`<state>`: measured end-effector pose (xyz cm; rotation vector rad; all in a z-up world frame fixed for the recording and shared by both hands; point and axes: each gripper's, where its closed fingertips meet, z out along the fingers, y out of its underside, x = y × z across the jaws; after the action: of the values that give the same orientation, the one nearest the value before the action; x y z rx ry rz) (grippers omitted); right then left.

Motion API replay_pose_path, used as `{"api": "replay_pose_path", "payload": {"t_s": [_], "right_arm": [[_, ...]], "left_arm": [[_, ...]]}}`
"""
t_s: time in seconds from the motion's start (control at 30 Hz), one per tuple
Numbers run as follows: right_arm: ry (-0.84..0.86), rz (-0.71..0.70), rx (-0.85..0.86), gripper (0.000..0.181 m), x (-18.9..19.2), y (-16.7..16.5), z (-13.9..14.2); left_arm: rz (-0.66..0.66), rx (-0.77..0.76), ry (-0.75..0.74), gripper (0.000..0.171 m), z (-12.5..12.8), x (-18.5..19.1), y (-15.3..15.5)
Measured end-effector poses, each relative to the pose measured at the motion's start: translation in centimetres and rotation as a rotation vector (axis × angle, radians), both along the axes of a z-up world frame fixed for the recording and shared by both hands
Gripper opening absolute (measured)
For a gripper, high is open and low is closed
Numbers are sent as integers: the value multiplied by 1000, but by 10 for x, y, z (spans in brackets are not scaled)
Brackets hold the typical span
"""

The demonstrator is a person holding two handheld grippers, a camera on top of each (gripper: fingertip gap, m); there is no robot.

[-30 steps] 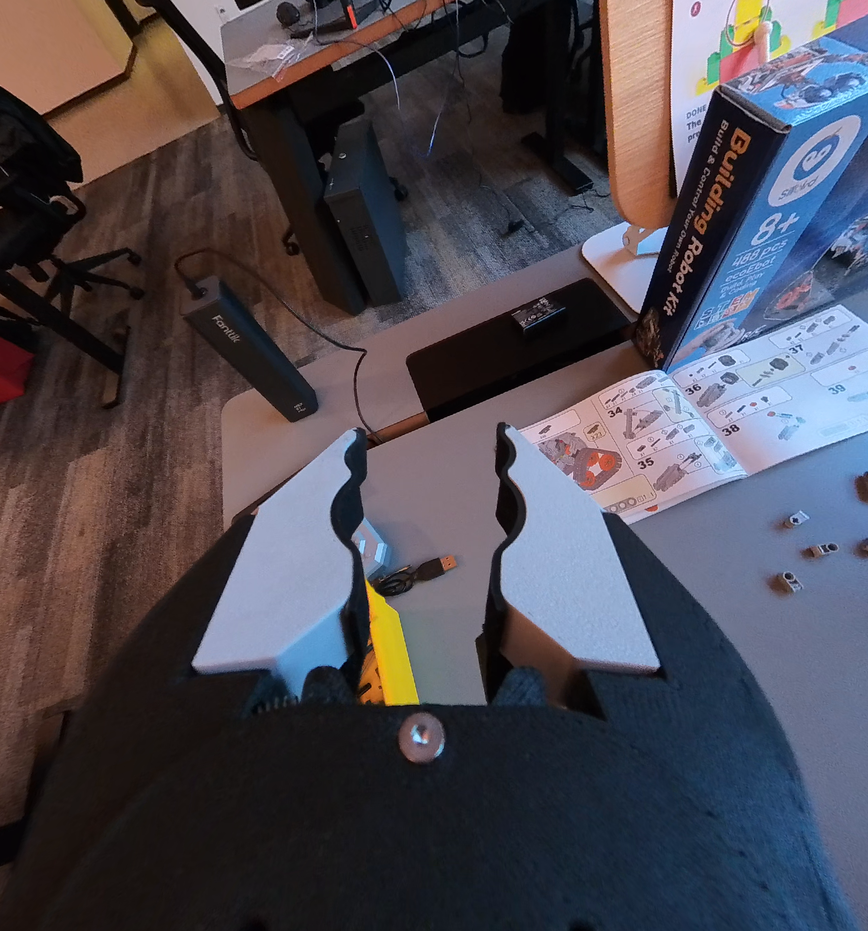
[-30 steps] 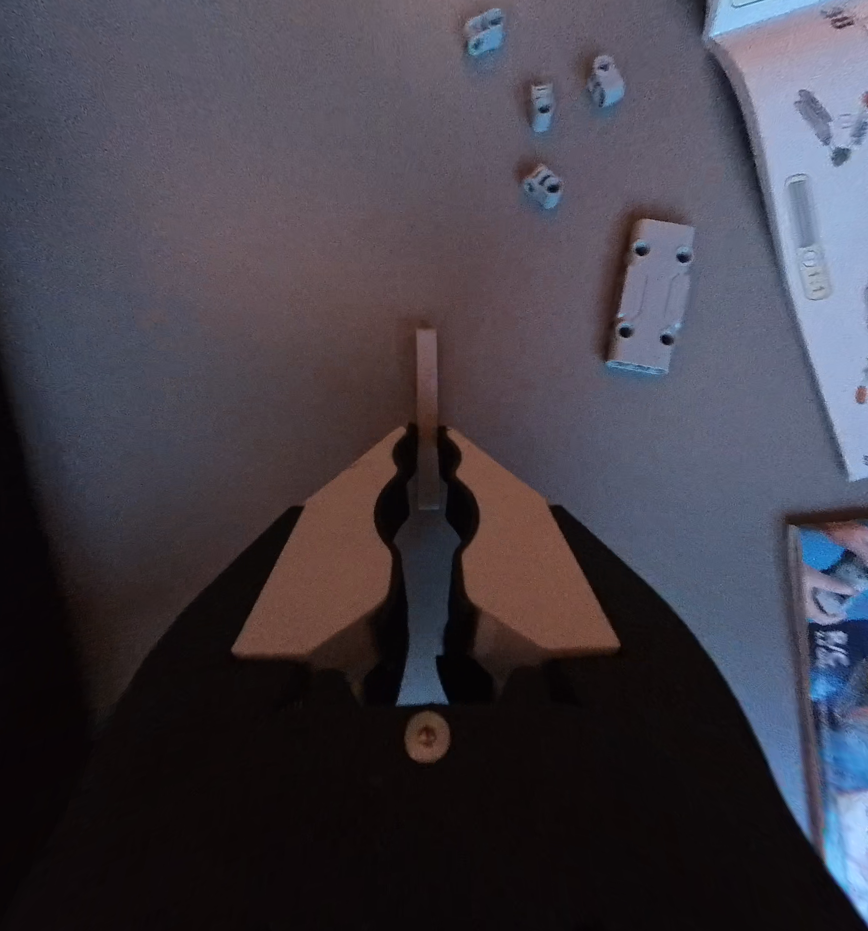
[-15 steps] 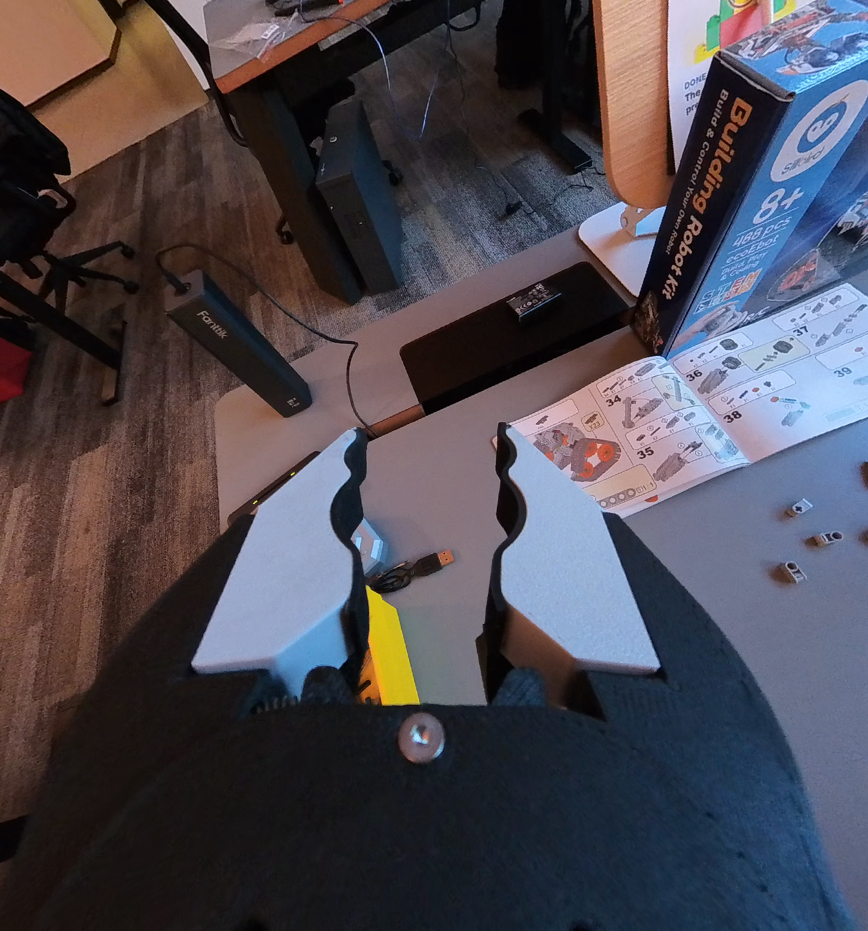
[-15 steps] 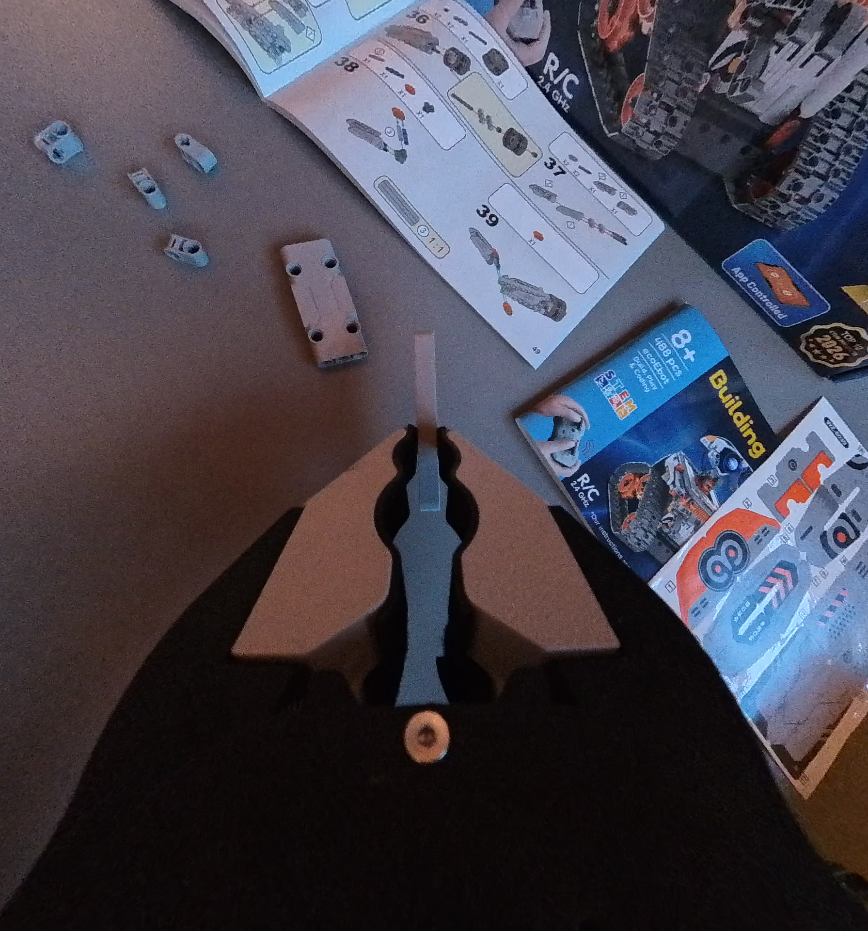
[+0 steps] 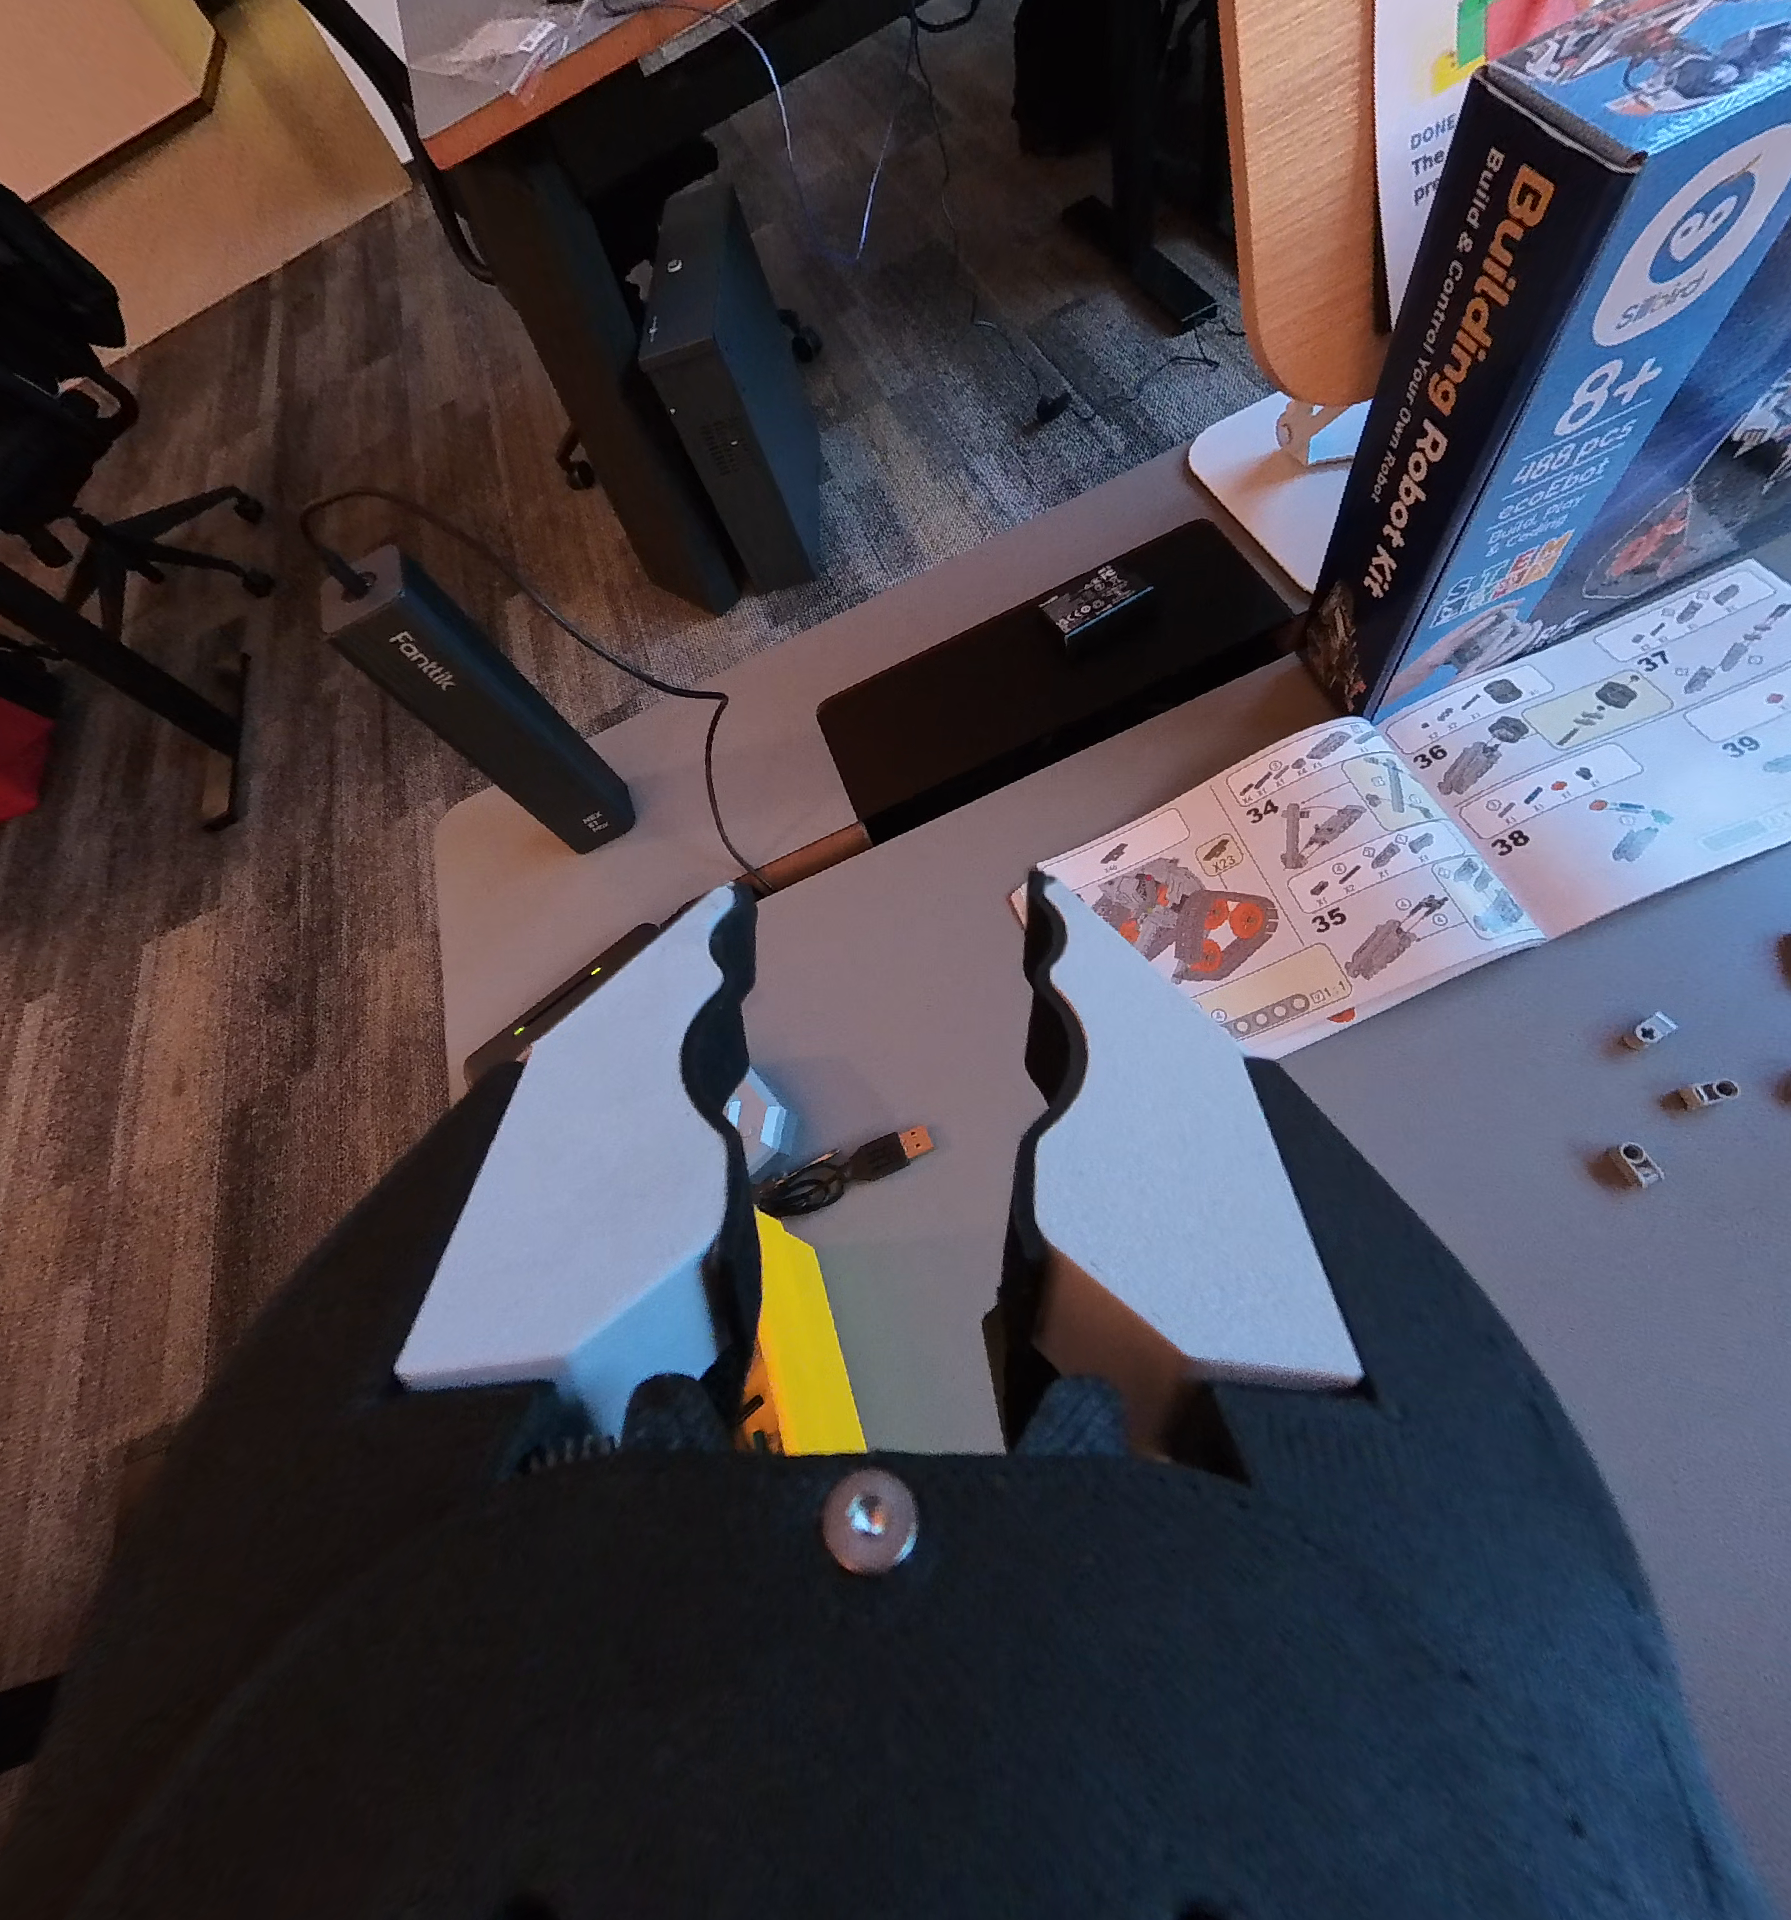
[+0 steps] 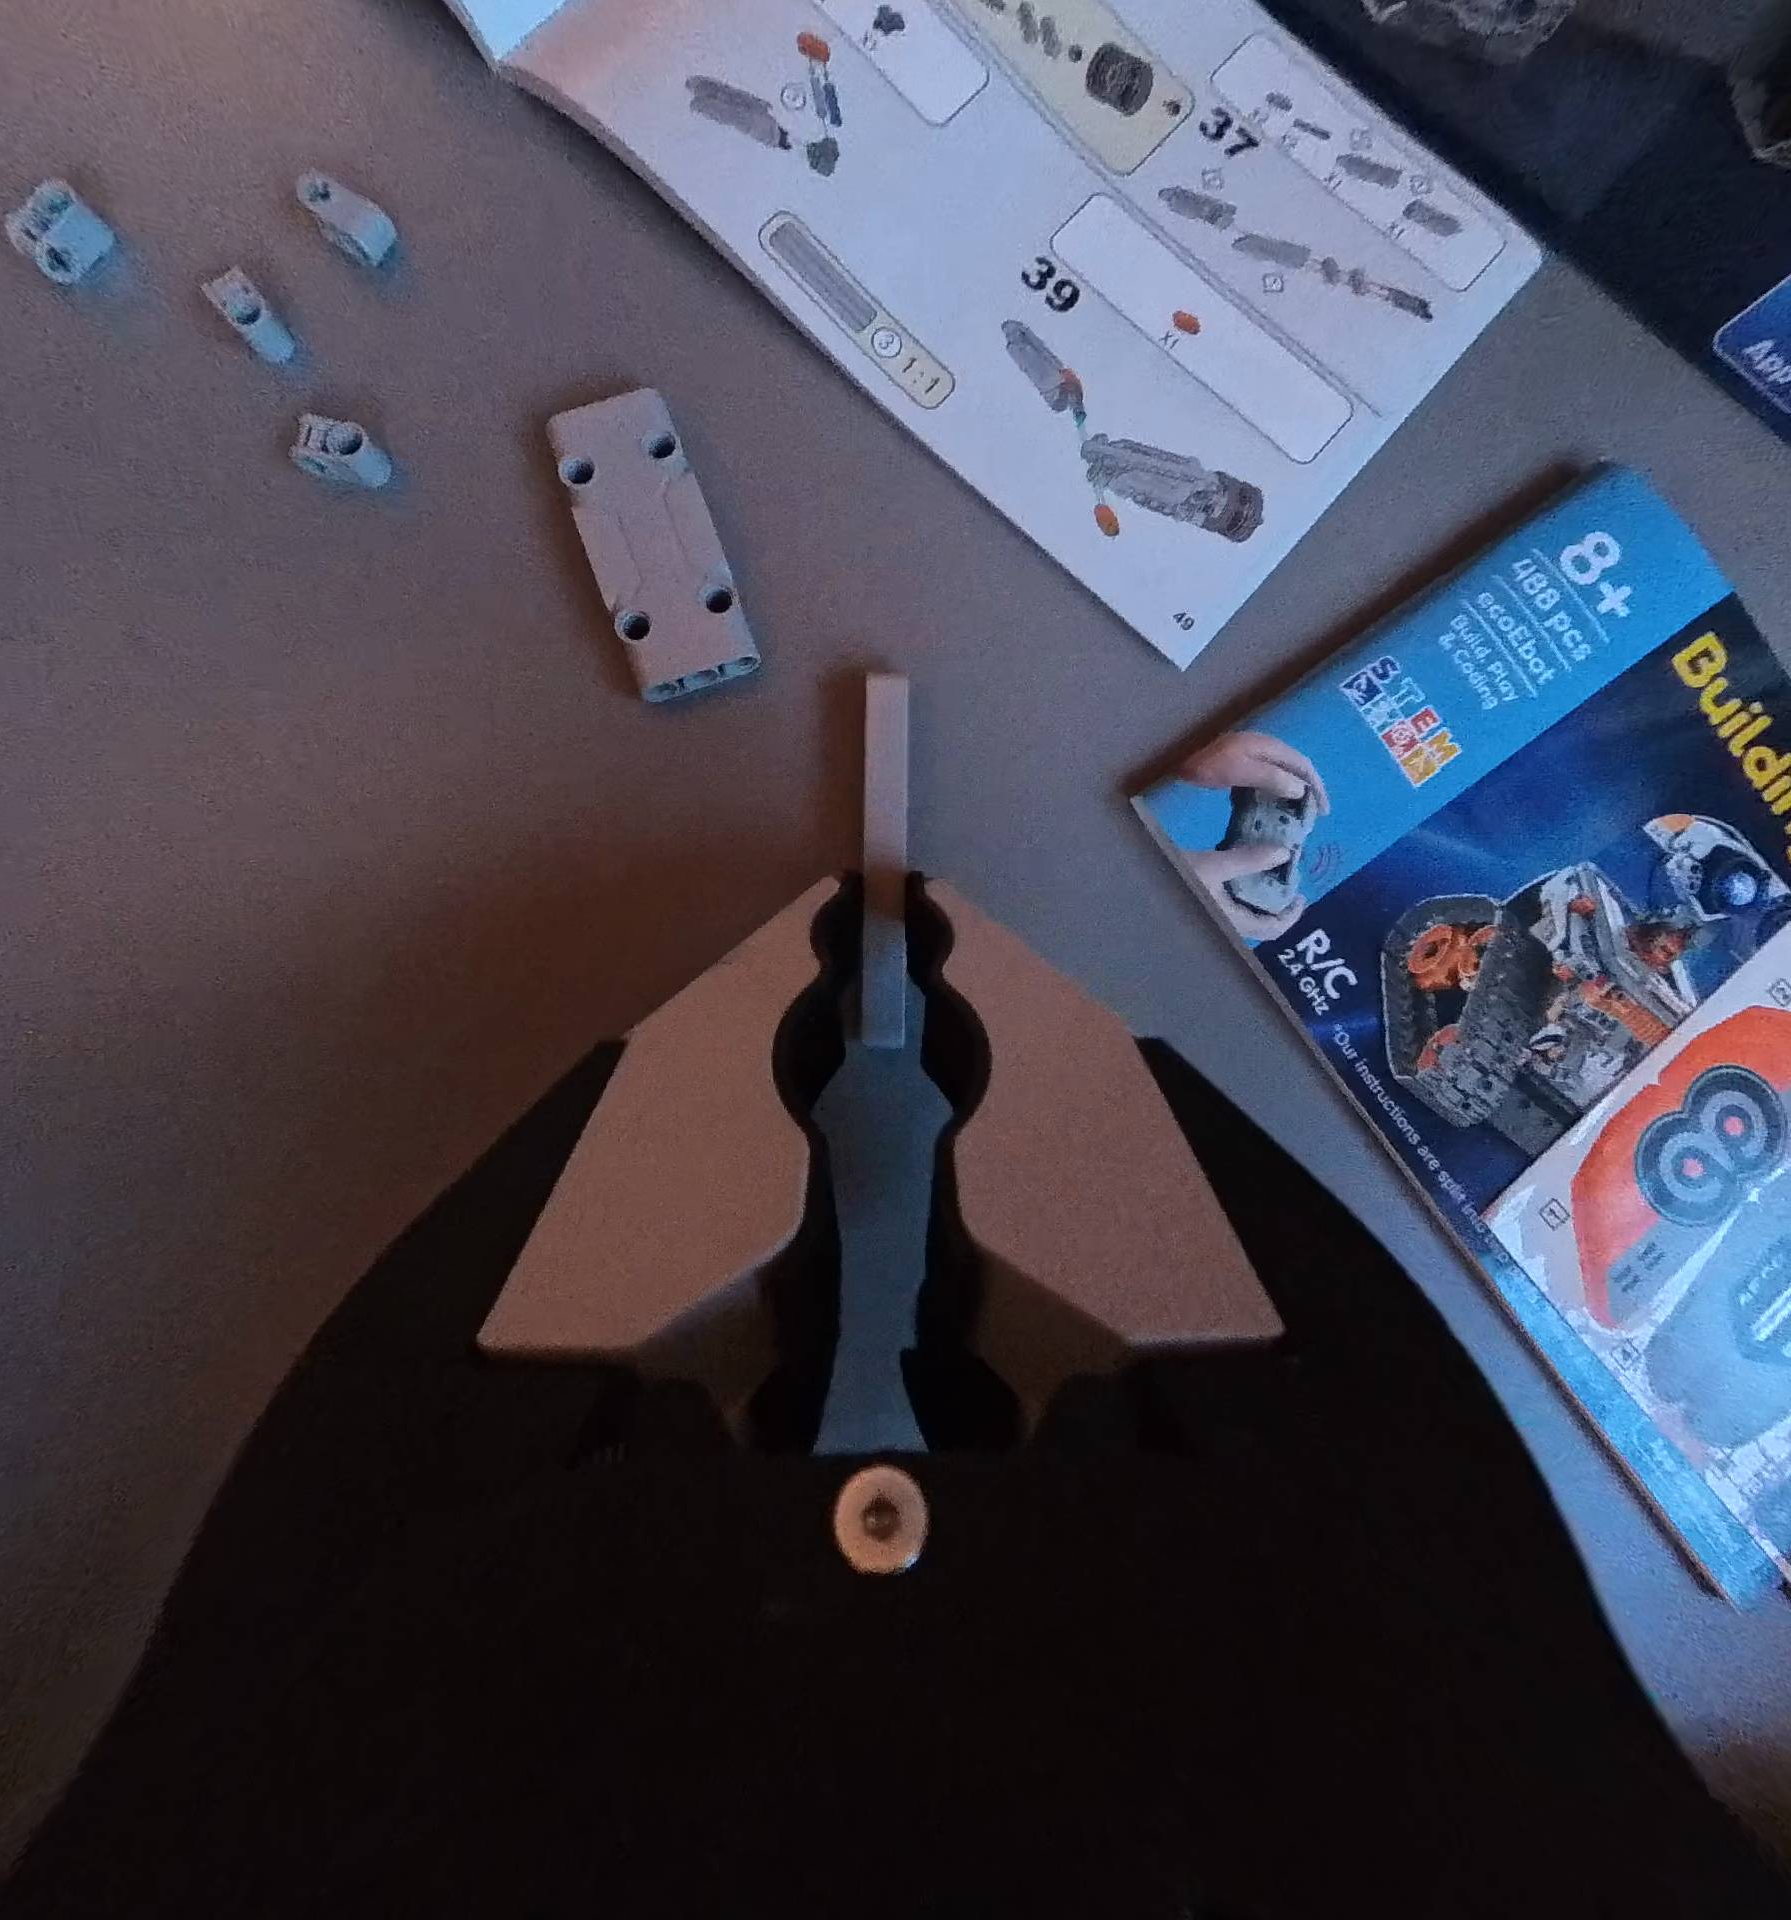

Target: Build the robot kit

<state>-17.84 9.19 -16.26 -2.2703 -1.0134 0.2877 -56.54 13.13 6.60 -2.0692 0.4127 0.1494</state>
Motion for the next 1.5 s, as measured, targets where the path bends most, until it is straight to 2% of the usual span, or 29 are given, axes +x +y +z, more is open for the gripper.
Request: {"api": "replay_pose_path", "payload": {"t_s": [0.13, 0.23, 0.4, 0.47, 0.53, 0.6, 0.8, 0.83, 0.87, 0.9, 0.97, 1.0, 1.07, 1.13, 1.17, 1.23, 1.37, 1.43, 1.5], "right_arm": [[20, 9, 11, 9, -6, -3, 4], [4, 39, 58, 26, -11, -2, 9], [7, 94, 226, 29, -30, -2, 41], [-6, 92, 212, 39, -29, -4, 41], [-64, 50, 174, 39, -16, -2, 32], [-108, 22, 151, 38, -5, 2, 22], [-35, -20, 18, 35, 0, -3, 7], [-25, -14, 5, 30, -2, -3, 5], [-3, 2, -19, 7, -5, -8, 5], [-1, 10, -29, 7, -7, -9, 4], [1, -3, 90, 7, -11, 2, 20], [50, -6, 184, 7, -19, 7, 39], [243, -29, 341, 7, -42, 12, 79], [477, -47, 421, 7, -61, 8, 110], [575, -54, 431, 7, -67, 3, 122], [701, -79, 420, 7, -78, 0, 129], [770, -115, 472, 7, -94, 7, 126], [740, -152, 557, 7, -99, 16, 126], [740, -204, 630, 7, -106, 23, 131]], "left_arm": [[-9, -4, 4, 51, 0, 1, -2], [-1, 9, 4, 51, 3, -1, -4], [1, 37, -28, 48, 11, -3, -7], [1, 50, -32, 47, 14, -2, -7], [-4, 52, -32, 47, 14, 0, -7], [-11, 43, -22, 47, 12, 2, -6], [-20, 17, -4, 47, 4, 7, -2], [-19, 13, 1, 47, 3, 8, -2], [-19, 11, 5, 47, 3, 8, -2], [-20, 10, 8, 47, 2, 8, -1], [-19, 15, 5, 48, 3, 9, -1], [-12, 29, -4, 52, 6, 9, -1], [-12, 86, -52, 53, 18, 13, 0], [-60, 148, -148, 53, 32, 25, -1], [-97, 178, -208, 53, 39, 34, -1], [-194, 233, -343, 53, 52, 56, -2], [-476, 170, -661, 56, 52, 127, -7], [-612, 133, -756, 48, 45, 167, -12], [-644, 248, -778, 43, 43, 194, -11]]}}
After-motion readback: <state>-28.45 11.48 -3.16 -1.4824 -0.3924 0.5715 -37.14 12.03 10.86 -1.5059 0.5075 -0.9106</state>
